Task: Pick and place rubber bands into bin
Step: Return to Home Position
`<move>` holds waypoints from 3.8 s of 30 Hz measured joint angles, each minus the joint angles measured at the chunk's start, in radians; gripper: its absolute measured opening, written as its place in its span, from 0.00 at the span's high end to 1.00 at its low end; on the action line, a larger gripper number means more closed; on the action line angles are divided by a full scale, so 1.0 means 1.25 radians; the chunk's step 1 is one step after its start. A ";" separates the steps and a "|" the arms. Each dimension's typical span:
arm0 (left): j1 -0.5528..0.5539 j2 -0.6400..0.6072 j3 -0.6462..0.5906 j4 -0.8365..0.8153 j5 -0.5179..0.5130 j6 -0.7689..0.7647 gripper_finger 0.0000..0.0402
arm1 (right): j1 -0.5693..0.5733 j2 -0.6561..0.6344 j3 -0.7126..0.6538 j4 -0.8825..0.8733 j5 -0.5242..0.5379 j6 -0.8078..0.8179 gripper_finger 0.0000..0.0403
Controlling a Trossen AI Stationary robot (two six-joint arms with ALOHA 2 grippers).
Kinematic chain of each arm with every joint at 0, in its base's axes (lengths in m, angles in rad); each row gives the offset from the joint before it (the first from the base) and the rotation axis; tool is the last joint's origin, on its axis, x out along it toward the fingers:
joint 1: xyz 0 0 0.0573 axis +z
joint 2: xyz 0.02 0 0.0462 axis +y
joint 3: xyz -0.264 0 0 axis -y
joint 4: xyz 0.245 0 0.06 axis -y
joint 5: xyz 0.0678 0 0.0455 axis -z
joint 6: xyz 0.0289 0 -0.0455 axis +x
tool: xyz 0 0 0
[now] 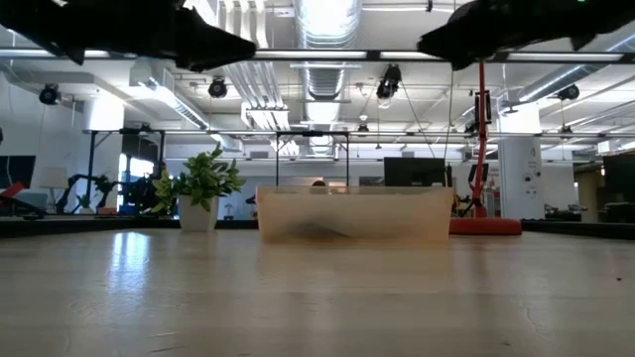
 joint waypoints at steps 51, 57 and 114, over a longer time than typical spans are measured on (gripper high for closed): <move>0.002 -0.705 -0.345 -0.197 -0.173 0.009 0.63 | 0.242 -0.449 -0.443 0.175 0.205 0.173 0.76; 0.002 -0.774 -0.346 -0.251 -0.163 0.018 0.63 | 0.262 -0.449 -0.443 0.175 0.220 0.176 0.77; 0.002 -0.767 -0.347 -0.361 0.196 0.019 0.63 | 0.272 -0.699 -0.442 -0.104 0.198 -0.028 0.82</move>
